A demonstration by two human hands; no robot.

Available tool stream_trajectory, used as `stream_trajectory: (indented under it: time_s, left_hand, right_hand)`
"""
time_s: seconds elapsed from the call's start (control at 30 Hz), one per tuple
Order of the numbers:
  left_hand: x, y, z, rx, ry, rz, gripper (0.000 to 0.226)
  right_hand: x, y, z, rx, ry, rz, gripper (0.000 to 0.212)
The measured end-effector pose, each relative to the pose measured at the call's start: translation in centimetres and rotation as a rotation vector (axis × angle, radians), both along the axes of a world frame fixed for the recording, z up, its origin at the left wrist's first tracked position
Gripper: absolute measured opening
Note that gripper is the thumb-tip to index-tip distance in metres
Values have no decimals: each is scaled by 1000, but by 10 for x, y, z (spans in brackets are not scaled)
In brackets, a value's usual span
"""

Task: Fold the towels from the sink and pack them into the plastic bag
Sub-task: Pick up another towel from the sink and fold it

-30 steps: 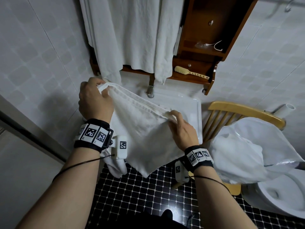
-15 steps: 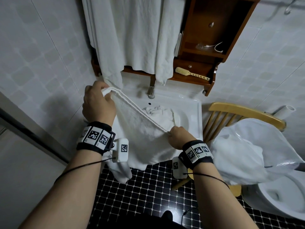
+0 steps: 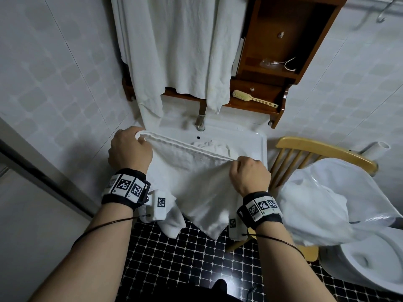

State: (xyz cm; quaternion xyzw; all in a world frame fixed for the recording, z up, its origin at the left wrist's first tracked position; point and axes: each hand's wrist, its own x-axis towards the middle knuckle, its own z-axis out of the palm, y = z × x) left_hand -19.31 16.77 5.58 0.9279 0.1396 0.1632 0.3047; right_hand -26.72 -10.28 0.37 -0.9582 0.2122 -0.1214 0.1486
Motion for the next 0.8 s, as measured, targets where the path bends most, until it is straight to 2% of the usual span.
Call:
stream_trajectory:
  time_s: [0.07,0.17,0.37,0.5,0.57,0.63,0.7,0.8]
  left_hand:
    - [-2,4,-6,20,67,4,27]
    - [0,9,-20,93,240,-29,23]
    - [-4,16,-60,226,638,-176,35]
    - [-10,5,-70,299,815,-474,28]
    - [-19,-8,-64,226,751,-692,32]
    - [-27,-24,-62,67,631,-811,28]
    - [-32,-38,-61,-101,473,-823,11]
    - [-32,-41,-64,-339,316,-819,28]
  right_hand:
    - [1,3,9,5,-23,2,28]
    - [7,8,19,-88,-82,155,25]
    - [14,23,44,-206,-243,387,39]
    - [13,44,55,-232,-320,446,33]
    - [13,53,57,-267,-272,471,33]
    - [10,59,58,-292,-237,488,35]
    - [5,63,59,-263,-221,483,41]
    - [3,54,59,-197,-174,441,49]
